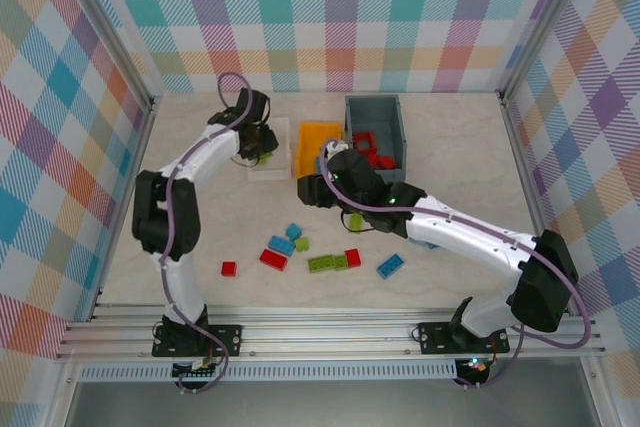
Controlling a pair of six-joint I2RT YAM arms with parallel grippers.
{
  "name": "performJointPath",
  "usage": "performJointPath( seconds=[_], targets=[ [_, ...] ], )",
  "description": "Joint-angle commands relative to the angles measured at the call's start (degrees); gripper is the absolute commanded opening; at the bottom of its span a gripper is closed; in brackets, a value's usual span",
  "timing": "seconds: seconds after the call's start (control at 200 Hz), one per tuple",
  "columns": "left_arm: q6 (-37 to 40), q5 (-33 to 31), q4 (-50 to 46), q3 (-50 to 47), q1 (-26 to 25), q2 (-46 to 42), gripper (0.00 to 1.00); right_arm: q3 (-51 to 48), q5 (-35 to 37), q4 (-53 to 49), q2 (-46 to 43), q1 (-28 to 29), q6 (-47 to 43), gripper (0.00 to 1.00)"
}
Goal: Sort the legos into containers by color
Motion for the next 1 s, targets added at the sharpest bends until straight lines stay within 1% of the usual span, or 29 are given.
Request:
performJointPath(
  seconds=[0.0,0.145,0.24,0.28,0.345,0.375,0.575,0.635,0.69,0.755,0.805,0.87,0.94,0.995],
  targets=[
    [4.5,0.4,-5.1,6.7,-0.3,5.8,0.25,1.4,-1.0,0.4,1.0,-0.7,1.8,0.58],
    [6.3,-0.5,-6.4,10.9,-0.3,10.9,0.28,1.4,-1.9,0.5,1.0,-1.0,2.2,0.58],
    [7.0,-0.8,-7.5,12.3,-0.3,12.7,0.31,1.4,-2.1,0.3,1.0,-1.2,2.2,0.58],
    [7.0,-1.1,-8.0,12.5,-0.3,12.9,0.33,1.4,-2.1,0.1,0.9,-1.2,2.2,0.59],
    [7.0,-1.1,-8.4,12.3,-0.4,12.4,0.43,1.5,-2.2,-0.1,0.9,-1.4,2.0,0.6],
    [7.1,-1.1,-8.5,12.2,-0.5,11.9,0.46,1.5,-2.2,-0.3,0.9,-1.4,1.9,0.6],
    [6.9,-1.4,-8.9,11.6,-1.4,6.9,0.53,1.8,-2.0,-1.7,0.7,-1.7,1.1,0.62],
    [6.7,-2.0,-9.8,12.1,-1.6,5.6,0.52,1.7,-1.4,-2.8,0.4,-1.8,1.2,0.62],
    [6.3,-2.9,-10.3,12.0,-1.8,3.6,0.47,1.3,-0.6,-3.4,-0.2,-1.8,1.1,0.61],
    [5.6,-3.5,-9.4,10.1,-2.0,-0.2,0.42,0.8,0.5,-4.8,-0.8,-1.9,1.4,0.6],
    [5.3,-4.4,-8.9,8.5,-2.6,-3.8,0.4,0.2,0.7,-5.7,-0.9,-2.0,1.1,0.59],
    [5.2,-5.4,-8.4,5.5,-3.9,-8.8,0.39,0.2,-0.1,-7.5,-0.1,-2.0,0.4,0.58],
    [4.5,-6.4,-7.7,0.5,-5.4,-15.4,0.38,2.1,-1.2,-12.3,2.7,-1.9,0.0,0.56],
    [3.2,-6.1,-6.3,-5.0,-6.4,-21.2,0.33,3.1,-1.7,-14.9,4.8,-1.4,0.0,0.54]
  ],
)
